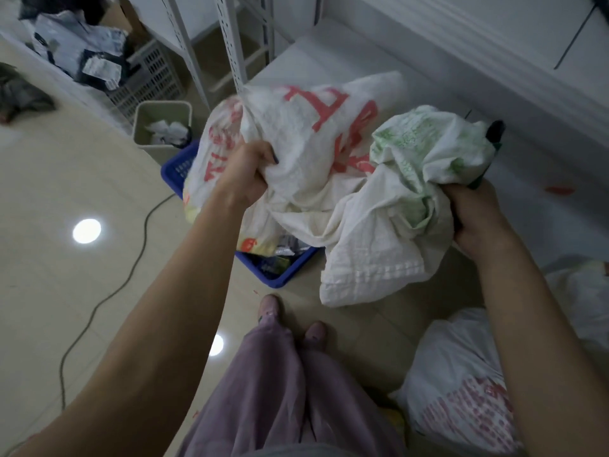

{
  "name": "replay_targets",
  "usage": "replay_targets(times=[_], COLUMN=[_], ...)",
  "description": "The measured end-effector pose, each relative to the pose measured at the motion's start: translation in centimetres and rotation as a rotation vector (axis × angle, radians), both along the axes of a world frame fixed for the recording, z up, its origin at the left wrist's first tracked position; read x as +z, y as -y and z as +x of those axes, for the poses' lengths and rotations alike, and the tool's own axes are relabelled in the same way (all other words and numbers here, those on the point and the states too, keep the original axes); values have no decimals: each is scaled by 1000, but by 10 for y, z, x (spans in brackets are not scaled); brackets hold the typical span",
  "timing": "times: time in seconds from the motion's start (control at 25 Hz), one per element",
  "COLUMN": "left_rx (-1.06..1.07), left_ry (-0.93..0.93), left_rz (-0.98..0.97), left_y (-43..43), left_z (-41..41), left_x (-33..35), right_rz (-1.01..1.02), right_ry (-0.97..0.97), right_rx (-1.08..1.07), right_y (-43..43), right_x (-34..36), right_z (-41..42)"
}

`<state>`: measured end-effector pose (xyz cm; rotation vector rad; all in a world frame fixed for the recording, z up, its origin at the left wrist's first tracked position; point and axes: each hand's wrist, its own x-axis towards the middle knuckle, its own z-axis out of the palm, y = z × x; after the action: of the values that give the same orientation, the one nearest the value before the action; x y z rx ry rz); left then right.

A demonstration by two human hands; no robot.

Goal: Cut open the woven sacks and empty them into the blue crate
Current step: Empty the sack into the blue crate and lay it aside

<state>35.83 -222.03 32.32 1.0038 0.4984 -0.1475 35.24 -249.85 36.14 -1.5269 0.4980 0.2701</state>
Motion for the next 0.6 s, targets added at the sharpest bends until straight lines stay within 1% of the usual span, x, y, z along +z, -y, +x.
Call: replay_targets(times=[0.04, 0.12, 0.24, 0.32, 0.4, 0.44, 0.6], left_rx=[-4, -82, -145, -166, -207, -248, -445], left_ry=[-5, 25, -23, -29, -31, -15, 47], left_rz=[-8, -10, 18, 44, 53, 28, -6], left_y=[1, 8, 21, 32, 45, 53, 68], left_z=[-3, -5, -8, -3, -5, -7, -10], left_x=[-1, 2, 16, 30, 44, 52, 79], right_rz=[-1, 24, 76, 99, 63, 33, -65], right_ry=[2, 17, 28, 69, 129, 155, 212], right_rx=[6, 8, 5, -8, 28, 23, -125], right_y=[0, 1, -6, -10, -13, -13, -10], right_x=[3, 7, 22, 33, 41, 45, 80], right_z=[0, 1, -2, -2, -5, -7, -22])
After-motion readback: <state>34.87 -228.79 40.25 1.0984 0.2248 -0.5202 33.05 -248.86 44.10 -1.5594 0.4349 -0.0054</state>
